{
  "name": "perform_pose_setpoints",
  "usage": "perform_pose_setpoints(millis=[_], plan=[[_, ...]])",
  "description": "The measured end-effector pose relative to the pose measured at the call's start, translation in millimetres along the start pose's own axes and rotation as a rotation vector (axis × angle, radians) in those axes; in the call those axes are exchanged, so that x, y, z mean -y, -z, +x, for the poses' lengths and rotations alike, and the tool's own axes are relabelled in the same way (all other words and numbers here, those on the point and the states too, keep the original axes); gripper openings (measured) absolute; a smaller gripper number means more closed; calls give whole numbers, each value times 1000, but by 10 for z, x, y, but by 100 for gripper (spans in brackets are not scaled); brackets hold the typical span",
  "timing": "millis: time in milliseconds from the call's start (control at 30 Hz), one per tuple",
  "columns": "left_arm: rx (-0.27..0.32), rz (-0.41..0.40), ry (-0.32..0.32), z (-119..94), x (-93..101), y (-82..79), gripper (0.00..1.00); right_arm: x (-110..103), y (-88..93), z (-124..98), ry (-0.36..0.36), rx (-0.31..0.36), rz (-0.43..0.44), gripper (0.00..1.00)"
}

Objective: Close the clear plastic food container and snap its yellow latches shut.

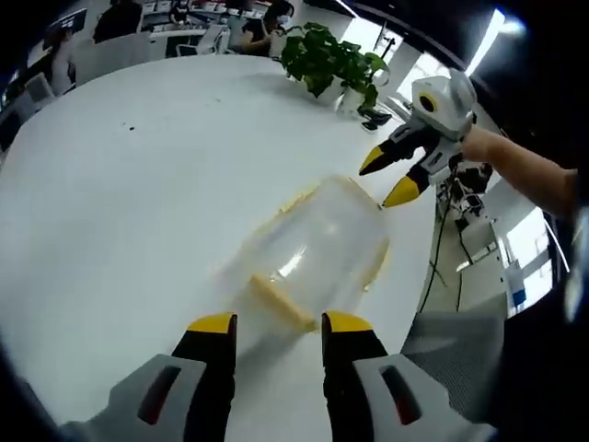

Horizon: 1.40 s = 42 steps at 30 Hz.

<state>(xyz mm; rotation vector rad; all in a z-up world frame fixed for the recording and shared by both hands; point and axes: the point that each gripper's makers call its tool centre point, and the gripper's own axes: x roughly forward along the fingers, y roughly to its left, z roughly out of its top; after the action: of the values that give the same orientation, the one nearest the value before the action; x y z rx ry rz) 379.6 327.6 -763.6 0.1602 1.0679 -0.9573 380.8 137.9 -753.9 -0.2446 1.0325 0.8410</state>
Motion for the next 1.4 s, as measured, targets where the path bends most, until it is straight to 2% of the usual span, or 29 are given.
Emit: perform_pose_setpoints(millis=[133,367,800,967,1167,1400], plan=[[14,-61,-5,-10,-46,9,35,-32,-62,18,-1,10,12,36],[26,-98,-18,-13,-68,-42,34,-45,-45,48,2,2,15,36],[18,-121,-7,95,60,-43,34,-70,22,44,1,14,71,33],[17,-138,-19,128,52,-45,33,-123,50,84,-5,15,79,33],[20,-148,-20,143,69,-54,33,-81,96,81,-8,15,100,32],[28,-171,-11,176,97,-68,33,-98,74,89,-18,26,113,32]])
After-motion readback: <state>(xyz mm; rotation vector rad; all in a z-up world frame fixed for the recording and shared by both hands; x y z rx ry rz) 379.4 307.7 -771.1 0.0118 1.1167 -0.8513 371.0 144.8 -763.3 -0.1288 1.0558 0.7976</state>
